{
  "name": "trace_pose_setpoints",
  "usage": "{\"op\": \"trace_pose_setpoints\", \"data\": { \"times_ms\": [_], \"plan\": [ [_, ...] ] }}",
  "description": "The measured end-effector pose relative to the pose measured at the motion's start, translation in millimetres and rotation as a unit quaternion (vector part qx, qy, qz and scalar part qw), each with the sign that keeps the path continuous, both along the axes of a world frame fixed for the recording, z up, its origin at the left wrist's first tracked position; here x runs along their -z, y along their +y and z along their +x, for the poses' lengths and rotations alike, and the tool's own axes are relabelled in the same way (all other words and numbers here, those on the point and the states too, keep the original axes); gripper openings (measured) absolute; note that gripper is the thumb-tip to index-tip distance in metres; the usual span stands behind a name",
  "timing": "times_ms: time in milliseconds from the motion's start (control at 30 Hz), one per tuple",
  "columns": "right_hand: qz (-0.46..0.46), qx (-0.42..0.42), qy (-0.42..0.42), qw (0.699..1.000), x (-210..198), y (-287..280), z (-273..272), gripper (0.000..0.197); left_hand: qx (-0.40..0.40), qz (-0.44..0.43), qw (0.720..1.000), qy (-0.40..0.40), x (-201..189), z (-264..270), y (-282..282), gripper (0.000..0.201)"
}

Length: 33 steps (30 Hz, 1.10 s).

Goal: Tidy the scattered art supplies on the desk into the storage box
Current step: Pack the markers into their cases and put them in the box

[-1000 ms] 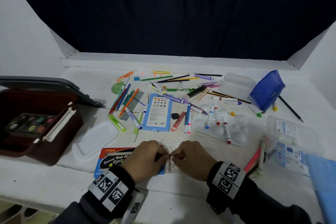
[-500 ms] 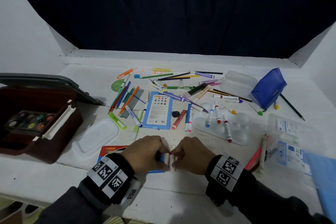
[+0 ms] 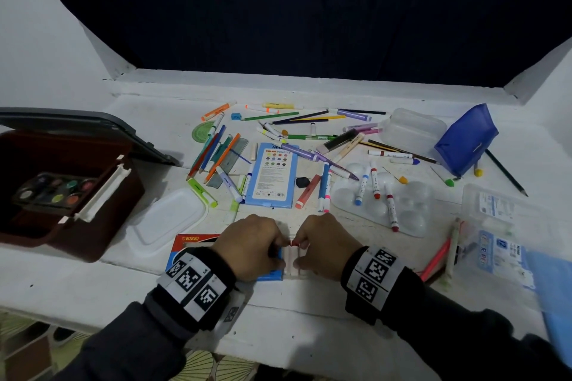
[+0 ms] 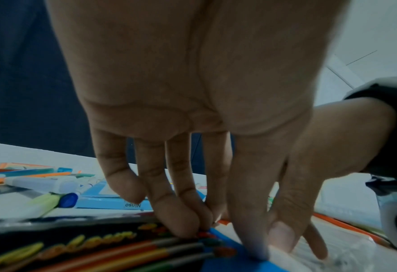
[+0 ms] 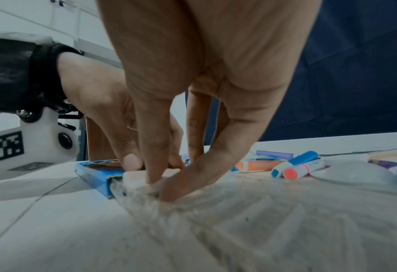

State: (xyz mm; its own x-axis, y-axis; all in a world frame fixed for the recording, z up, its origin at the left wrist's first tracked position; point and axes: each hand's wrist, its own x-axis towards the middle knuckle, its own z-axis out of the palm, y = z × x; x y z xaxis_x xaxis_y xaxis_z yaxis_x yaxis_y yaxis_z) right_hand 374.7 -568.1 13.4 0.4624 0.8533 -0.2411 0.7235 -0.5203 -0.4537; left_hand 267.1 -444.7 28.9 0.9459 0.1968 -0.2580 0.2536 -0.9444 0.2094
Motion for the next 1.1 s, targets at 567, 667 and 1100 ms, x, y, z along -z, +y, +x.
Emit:
{"op": "trace_pose_setpoints", "data": {
  "times_ms": [567,667,1100],
  "plan": [
    [0.027,-0.024,-0.014,0.999,5.0,-2.9,3.0,0.031,-0.054,0.038,0.998,-0.003,3.3,7.0,-3.5,0.044],
    [0.025,-0.023,-0.007,0.999,4.8,-3.8,3.4,0.033,-0.063,0.027,0.998,-0.011,4.3,5.4,-1.3,0.049],
    [0.022,-0.008,0.009,1.0,6.7,-8.0,2.4,0.037,-0.058,0.082,0.995,0.021,-2.4,10.1,-9.0,0.038]
  ]
}}
